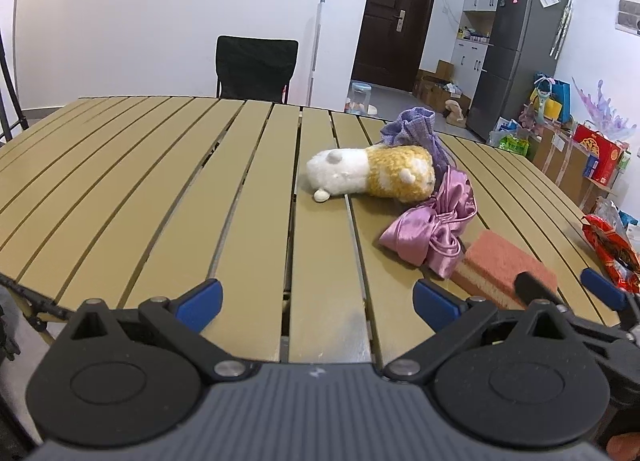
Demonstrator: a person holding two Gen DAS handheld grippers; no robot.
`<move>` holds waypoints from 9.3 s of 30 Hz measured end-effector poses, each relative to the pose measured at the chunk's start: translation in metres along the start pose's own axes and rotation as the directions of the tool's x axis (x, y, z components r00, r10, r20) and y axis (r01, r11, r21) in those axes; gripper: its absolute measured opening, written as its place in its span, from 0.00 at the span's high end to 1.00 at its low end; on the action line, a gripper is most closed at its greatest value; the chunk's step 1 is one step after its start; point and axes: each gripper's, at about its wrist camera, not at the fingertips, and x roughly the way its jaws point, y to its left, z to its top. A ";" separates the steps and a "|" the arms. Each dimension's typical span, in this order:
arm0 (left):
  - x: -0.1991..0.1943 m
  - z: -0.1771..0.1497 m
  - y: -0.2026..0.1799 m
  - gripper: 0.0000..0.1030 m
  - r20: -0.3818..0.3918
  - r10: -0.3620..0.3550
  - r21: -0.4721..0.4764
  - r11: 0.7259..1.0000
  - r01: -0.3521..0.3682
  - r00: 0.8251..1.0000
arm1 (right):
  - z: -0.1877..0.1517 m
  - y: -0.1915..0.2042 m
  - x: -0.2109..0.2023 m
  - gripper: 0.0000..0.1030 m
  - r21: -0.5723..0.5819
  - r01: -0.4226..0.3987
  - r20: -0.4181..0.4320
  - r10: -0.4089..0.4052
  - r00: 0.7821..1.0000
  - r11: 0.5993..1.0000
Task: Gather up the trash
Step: 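Close the right gripper on the pink scouring sponge and lift it, then close the left gripper on the pink satin scrunchie, then lift the scrunchie with the left gripper while the right gripper holds the sponge, then carry the scrunchie and pink sponge down over the black bin with both tools, then open the left gripper to drop the scrunchie into the bin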
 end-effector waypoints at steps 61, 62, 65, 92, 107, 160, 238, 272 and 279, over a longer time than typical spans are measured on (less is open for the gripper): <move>0.030 0.014 -0.022 0.00 -0.051 -0.050 -0.021 0.999 0.049 0.997 | 0.003 -0.041 0.029 0.11 -0.009 -0.023 -0.041 0.023 0.999 1.000; 0.032 0.015 -0.024 0.00 -0.053 -0.054 -0.021 0.998 0.053 0.997 | 0.003 -0.045 0.028 0.11 -0.004 -0.013 -0.038 0.013 0.999 1.000; 0.037 0.015 -0.031 0.00 -0.057 -0.063 -0.020 0.998 0.062 0.996 | 0.003 -0.054 0.027 0.11 0.017 0.019 -0.032 -0.018 0.999 1.000; 0.118 0.027 -0.106 0.00 -0.040 -0.031 0.228 0.973 0.039 0.999 | 0.003 -0.096 0.026 0.12 0.128 0.204 0.005 -0.206 0.978 0.971; 0.121 0.027 -0.108 0.54 -0.066 -0.061 0.214 0.974 0.074 0.996 | 0.001 -0.087 0.028 0.11 0.105 0.193 0.014 -0.195 0.981 0.976; -0.091 -0.047 -0.018 0.60 0.097 -0.101 0.047 0.994 0.096 0.990 | -0.028 -0.011 -0.108 0.11 0.083 0.026 0.063 -0.031 0.998 0.996; -0.018 -0.213 0.027 0.60 -0.415 0.189 0.209 0.972 -0.110 0.890 | -0.174 -0.014 -0.135 0.11 0.053 0.113 -0.393 -0.084 0.916 0.992; 0.060 -0.219 -0.031 0.60 -0.547 0.231 0.206 0.969 -0.137 0.805 | -0.197 -0.051 -0.125 0.11 0.069 0.243 -0.456 -0.186 0.870 0.968; 0.074 -0.222 -0.035 0.60 -0.575 0.238 0.190 0.969 -0.155 0.783 | -0.198 -0.052 -0.123 0.11 0.069 0.252 -0.467 -0.192 0.863 0.965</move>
